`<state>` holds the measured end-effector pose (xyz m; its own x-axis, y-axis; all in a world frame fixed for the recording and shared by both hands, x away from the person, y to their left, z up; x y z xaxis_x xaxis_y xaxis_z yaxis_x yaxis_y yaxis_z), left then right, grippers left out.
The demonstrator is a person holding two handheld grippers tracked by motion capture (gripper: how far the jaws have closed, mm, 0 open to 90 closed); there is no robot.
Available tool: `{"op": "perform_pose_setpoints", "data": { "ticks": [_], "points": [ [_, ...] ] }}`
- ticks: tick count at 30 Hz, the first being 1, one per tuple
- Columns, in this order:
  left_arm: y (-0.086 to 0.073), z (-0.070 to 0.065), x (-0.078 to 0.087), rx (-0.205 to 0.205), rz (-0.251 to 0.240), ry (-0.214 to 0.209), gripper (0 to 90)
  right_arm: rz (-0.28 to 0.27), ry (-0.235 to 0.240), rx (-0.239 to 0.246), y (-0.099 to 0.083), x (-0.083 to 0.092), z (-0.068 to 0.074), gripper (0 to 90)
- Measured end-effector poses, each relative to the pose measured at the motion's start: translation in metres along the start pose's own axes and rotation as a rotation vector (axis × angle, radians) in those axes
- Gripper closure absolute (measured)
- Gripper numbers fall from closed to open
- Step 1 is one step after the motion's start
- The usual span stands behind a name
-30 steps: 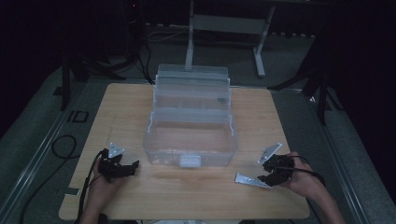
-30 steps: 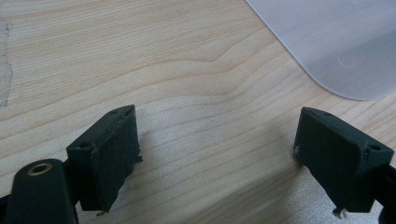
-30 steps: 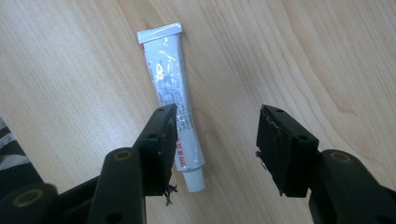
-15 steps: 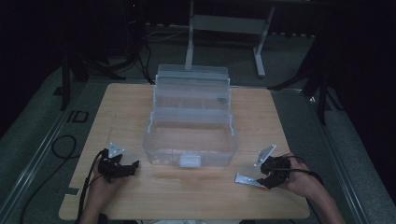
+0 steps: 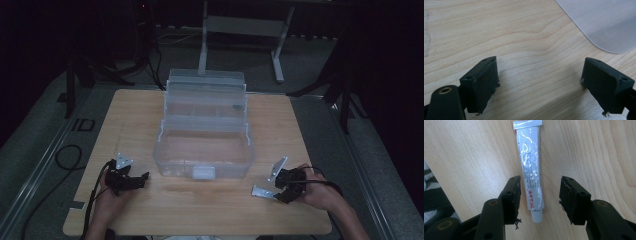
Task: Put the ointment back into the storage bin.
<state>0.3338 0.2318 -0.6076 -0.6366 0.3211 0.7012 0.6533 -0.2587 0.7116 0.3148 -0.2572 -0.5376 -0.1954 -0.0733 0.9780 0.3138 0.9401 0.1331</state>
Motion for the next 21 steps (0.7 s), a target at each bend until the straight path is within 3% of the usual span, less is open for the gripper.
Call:
{"op": "perform_pose_setpoints", "data": {
  "ticks": [21],
  "points": [
    [0.000,0.000,0.000,0.000,0.000,0.000,14.6,0.076,0.032,0.040,-0.001,-0.011,0.007,56.3]
  ]
}}
Point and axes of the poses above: each handheld gripper's, and its own axes: x roughly backward along the jaws, y roughly out of its top, z roughly to its left, the point moved 6 cm from there along -x, roughly forward along the jaws, and after that the axes turned 3 degrees about -y, right-handed, at the moved point
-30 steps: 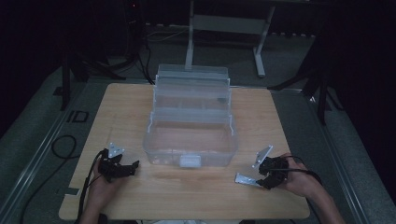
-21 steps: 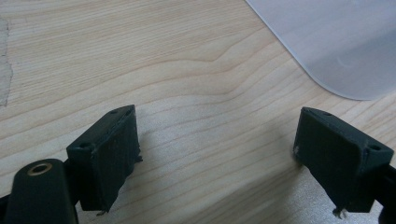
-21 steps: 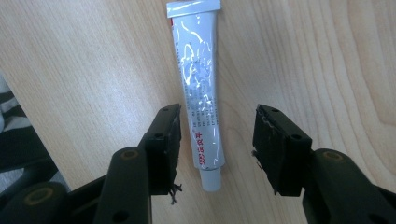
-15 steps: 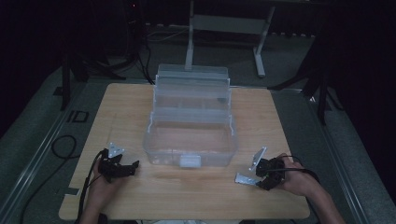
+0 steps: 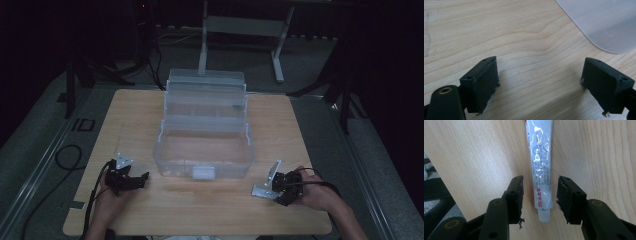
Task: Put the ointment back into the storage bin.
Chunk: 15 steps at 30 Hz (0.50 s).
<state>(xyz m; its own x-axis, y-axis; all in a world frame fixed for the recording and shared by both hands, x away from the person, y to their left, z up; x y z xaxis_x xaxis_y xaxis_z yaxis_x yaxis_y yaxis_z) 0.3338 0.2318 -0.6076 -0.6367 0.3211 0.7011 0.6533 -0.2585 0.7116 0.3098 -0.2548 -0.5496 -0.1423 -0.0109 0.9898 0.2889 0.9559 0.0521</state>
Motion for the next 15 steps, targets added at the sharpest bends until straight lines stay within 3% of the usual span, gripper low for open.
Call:
{"op": "perform_pose_setpoints", "data": {
  "ticks": [15],
  "points": [
    [0.0000,0.0000,0.0000,0.000,0.000,0.000,14.6,0.043,0.012,0.033,0.0048,-0.0078,0.0002,60.7]
  ]
}}
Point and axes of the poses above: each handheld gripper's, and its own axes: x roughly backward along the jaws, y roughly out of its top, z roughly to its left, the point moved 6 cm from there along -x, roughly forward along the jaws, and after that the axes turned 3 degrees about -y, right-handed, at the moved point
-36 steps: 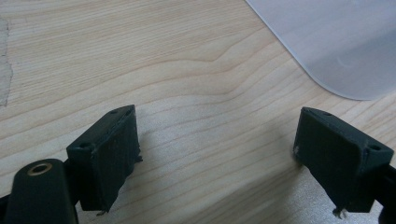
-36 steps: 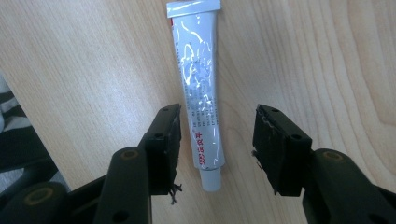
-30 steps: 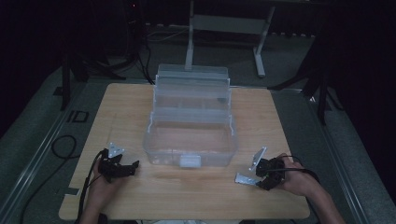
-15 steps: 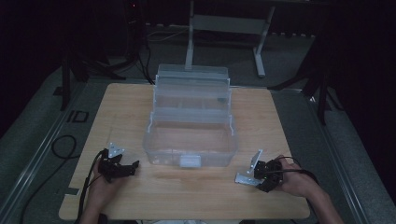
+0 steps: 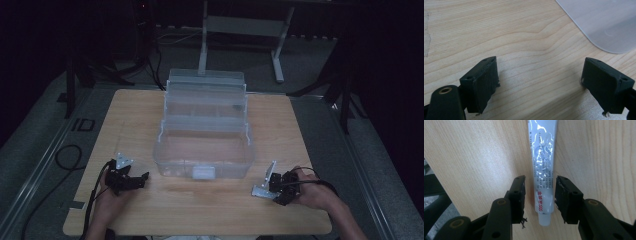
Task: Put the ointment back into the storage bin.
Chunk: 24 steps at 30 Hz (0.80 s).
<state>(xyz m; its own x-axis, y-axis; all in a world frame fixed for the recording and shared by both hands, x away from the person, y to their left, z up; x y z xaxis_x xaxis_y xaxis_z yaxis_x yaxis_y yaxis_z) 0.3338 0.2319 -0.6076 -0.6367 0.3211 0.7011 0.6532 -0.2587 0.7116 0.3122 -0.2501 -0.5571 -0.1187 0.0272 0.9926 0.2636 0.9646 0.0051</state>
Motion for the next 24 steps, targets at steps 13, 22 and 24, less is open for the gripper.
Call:
{"op": "perform_pose_setpoints", "data": {
  "ticks": [13,22,24],
  "points": [
    [0.0000,0.0000,0.0000,0.000,0.000,0.000,14.6,0.042,0.004,0.016,0.0018,-0.0070,-0.0031,62.9],
    [0.0000,0.0000,0.0000,0.000,0.000,0.000,14.6,0.051,0.011,0.016,0.0022,-0.0097,-0.0033,64.7],
    [0.0000,-0.0001,0.0000,0.000,0.000,0.000,14.6,0.050,0.012,0.016,0.0022,-0.0105,-0.0038,64.8]
  ]
}}
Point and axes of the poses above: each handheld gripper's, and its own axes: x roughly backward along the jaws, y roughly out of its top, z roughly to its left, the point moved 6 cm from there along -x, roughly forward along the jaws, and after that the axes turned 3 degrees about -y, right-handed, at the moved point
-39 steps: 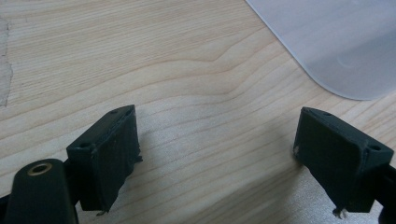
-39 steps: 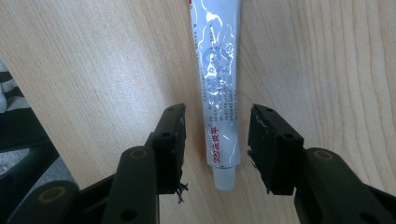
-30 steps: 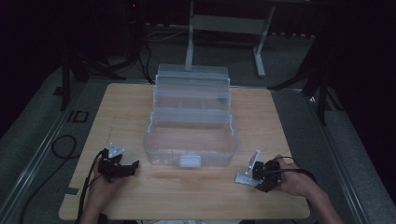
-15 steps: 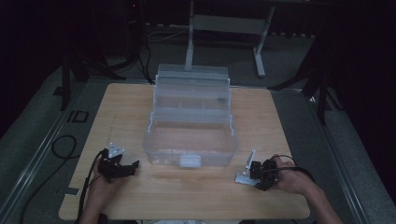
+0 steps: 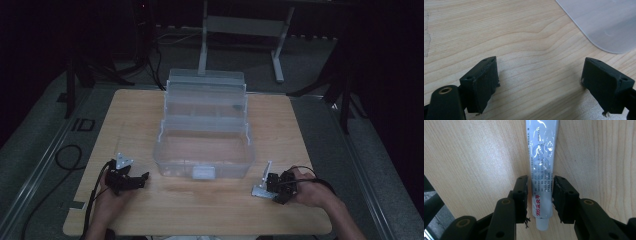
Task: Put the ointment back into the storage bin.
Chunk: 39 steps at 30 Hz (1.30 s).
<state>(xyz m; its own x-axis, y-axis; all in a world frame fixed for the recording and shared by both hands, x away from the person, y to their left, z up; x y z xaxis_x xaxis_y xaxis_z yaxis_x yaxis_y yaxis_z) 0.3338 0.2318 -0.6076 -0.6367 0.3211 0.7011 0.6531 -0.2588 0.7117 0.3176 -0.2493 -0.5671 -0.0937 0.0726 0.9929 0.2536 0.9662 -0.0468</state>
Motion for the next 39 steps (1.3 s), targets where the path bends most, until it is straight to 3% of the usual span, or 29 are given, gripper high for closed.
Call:
{"op": "perform_pose_setpoints", "data": {
  "ticks": [39],
  "points": [
    [0.0000,-0.0001,0.0000,0.000,0.000,0.000,14.6,0.035,0.024,-0.009,-0.0049,-0.0093,-0.0018,69.2]
  ]
}}
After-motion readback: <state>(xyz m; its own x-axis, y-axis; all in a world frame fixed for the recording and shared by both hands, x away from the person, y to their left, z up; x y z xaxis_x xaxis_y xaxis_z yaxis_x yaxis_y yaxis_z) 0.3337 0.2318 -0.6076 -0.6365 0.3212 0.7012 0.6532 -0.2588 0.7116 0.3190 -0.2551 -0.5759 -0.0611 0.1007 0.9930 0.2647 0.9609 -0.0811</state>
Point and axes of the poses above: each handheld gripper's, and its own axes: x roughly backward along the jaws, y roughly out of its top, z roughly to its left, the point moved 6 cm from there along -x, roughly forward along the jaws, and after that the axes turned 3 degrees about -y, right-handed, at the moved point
